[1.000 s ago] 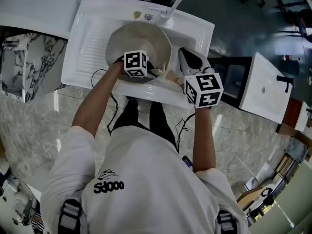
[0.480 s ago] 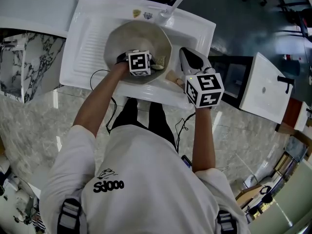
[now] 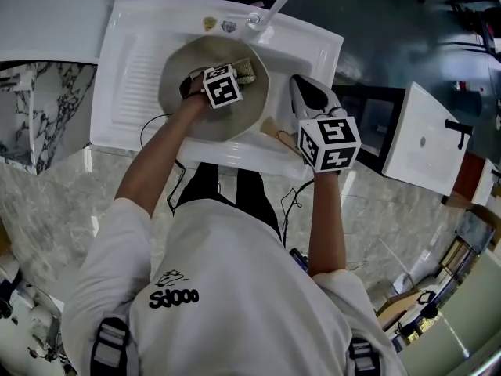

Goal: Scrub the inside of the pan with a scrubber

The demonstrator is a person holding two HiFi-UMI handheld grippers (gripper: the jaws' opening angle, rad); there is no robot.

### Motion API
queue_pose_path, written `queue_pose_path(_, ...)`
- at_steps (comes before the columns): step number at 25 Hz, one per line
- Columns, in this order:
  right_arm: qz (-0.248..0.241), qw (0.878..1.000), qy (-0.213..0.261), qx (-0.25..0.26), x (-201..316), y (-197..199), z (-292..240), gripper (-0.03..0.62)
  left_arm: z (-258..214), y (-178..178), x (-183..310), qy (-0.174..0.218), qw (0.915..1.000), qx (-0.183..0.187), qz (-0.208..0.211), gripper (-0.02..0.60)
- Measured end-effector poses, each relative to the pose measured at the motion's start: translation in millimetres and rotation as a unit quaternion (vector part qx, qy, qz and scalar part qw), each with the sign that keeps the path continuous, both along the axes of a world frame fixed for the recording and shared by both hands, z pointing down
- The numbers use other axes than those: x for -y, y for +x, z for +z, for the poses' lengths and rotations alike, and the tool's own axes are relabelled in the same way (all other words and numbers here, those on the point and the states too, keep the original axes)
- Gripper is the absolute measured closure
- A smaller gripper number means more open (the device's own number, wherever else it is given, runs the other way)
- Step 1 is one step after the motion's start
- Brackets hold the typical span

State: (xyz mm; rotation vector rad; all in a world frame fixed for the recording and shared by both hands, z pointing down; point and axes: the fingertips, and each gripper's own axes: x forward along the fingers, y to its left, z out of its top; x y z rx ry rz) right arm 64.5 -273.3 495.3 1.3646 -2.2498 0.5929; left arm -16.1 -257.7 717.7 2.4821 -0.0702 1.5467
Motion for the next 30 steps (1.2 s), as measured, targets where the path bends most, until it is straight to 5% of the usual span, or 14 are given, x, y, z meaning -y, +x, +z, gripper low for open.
queue_pose_path(11,-0.013,1.0,-0.009,0.007,13,-10,6,0.585,-23,-29,67,0.109,0.9929,0.005,-0.048,0.514)
queue_pose_path(15,-0.019,1.0,-0.01,0.008,17,-16,7,0.585,-20,-39,76,0.125,0.9908,0.034,-0.039,0.514)
queue_pose_path(24,-0.013,1.0,-0.011,0.007,12,-12,6,0.585,14,-47,58,0.097,0.9899,0.104,0.004,0.514)
queue_pose_path(30,-0.013,1.0,-0.007,0.011,8,-15,2,0.585,21,-50,44,0.092,0.9884,0.118,0.026,0.514)
